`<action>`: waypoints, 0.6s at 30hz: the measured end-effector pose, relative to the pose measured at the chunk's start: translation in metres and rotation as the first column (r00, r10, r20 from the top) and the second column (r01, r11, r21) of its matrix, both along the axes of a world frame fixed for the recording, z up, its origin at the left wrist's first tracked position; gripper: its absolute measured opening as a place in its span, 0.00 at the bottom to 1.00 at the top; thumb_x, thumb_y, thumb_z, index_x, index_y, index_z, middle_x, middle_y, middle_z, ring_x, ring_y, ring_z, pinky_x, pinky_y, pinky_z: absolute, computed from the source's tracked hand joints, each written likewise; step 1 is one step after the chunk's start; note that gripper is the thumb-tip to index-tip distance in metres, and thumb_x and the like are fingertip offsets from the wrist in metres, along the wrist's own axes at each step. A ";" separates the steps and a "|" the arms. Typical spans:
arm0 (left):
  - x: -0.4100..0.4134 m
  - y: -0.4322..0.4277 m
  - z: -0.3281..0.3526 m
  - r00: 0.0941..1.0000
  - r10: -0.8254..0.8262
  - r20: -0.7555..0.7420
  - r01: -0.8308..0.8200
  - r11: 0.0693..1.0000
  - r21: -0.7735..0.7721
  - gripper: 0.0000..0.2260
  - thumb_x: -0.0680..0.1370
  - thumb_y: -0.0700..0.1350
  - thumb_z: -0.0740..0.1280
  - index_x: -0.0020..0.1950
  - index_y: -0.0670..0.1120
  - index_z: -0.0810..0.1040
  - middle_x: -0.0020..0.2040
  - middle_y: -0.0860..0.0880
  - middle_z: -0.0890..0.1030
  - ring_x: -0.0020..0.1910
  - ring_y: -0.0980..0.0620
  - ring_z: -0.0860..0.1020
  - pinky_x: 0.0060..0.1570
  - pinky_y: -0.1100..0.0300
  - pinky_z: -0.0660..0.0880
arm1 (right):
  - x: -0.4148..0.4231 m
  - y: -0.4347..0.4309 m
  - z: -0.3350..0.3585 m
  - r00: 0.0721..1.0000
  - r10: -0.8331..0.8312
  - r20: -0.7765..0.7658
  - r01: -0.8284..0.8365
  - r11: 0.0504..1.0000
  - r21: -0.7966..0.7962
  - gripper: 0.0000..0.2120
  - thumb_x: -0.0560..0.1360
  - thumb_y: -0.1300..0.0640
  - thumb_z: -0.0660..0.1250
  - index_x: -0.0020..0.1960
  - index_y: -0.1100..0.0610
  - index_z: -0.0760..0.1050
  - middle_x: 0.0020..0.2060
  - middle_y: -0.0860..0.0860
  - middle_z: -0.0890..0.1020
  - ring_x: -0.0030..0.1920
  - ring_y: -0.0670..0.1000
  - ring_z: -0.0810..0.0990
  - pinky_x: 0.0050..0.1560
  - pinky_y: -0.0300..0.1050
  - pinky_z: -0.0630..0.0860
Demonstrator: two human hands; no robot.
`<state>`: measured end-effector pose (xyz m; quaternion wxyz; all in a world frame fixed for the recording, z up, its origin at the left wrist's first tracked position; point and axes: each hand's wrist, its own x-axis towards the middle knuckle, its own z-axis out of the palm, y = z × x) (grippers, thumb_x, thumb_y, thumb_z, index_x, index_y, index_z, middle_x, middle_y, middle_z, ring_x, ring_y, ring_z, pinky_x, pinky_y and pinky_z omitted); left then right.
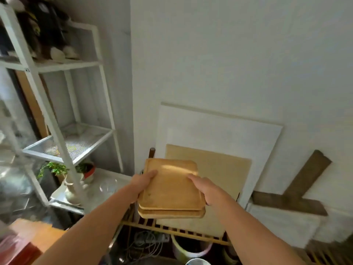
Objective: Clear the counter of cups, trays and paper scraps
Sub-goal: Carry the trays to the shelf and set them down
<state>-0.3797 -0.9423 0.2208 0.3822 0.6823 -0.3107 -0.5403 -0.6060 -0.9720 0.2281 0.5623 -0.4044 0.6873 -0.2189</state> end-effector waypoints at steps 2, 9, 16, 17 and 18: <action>0.008 -0.034 0.004 0.997 0.075 -0.008 -0.075 0.997 -0.024 0.33 0.74 0.58 0.73 0.69 0.37 0.70 0.61 0.39 0.80 0.57 0.38 0.80 0.61 0.41 0.77 | 0.013 -0.049 0.010 0.998 0.053 -0.035 -0.054 0.998 -0.015 0.39 0.69 0.33 0.72 0.69 0.58 0.72 0.61 0.57 0.80 0.57 0.59 0.81 0.60 0.53 0.78; 0.087 -0.098 0.001 0.958 0.285 0.012 -0.285 0.958 0.013 0.32 0.75 0.59 0.72 0.71 0.41 0.69 0.59 0.43 0.79 0.54 0.41 0.80 0.48 0.49 0.78 | 0.107 -0.155 0.001 0.964 0.263 0.031 -0.263 0.965 0.002 0.32 0.73 0.38 0.72 0.66 0.60 0.74 0.42 0.51 0.82 0.39 0.50 0.82 0.32 0.40 0.77; 0.195 -0.138 -0.004 0.887 0.455 0.074 -0.454 0.890 -0.034 0.22 0.73 0.55 0.75 0.54 0.38 0.80 0.41 0.45 0.83 0.36 0.48 0.82 0.31 0.57 0.79 | 0.226 -0.227 -0.004 0.907 0.418 0.042 -0.419 0.908 0.023 0.41 0.71 0.35 0.72 0.74 0.60 0.66 0.65 0.58 0.77 0.61 0.60 0.77 0.64 0.56 0.74; 0.209 -0.143 -0.002 0.876 0.477 0.072 -0.476 0.879 -0.039 0.21 0.73 0.55 0.75 0.52 0.38 0.80 0.40 0.45 0.83 0.35 0.48 0.82 0.29 0.58 0.78 | 0.241 -0.236 0.000 0.898 0.437 0.039 -0.438 0.899 0.018 0.42 0.71 0.35 0.71 0.74 0.60 0.66 0.64 0.58 0.77 0.58 0.60 0.77 0.61 0.54 0.74; 0.221 -0.149 0.001 0.865 0.498 0.056 -0.497 0.867 -0.038 0.21 0.73 0.55 0.76 0.50 0.38 0.80 0.39 0.45 0.83 0.33 0.48 0.82 0.28 0.58 0.79 | 0.254 -0.246 0.005 0.889 0.454 0.050 -0.455 0.890 0.011 0.42 0.71 0.35 0.72 0.75 0.60 0.65 0.62 0.58 0.77 0.54 0.58 0.78 0.57 0.53 0.74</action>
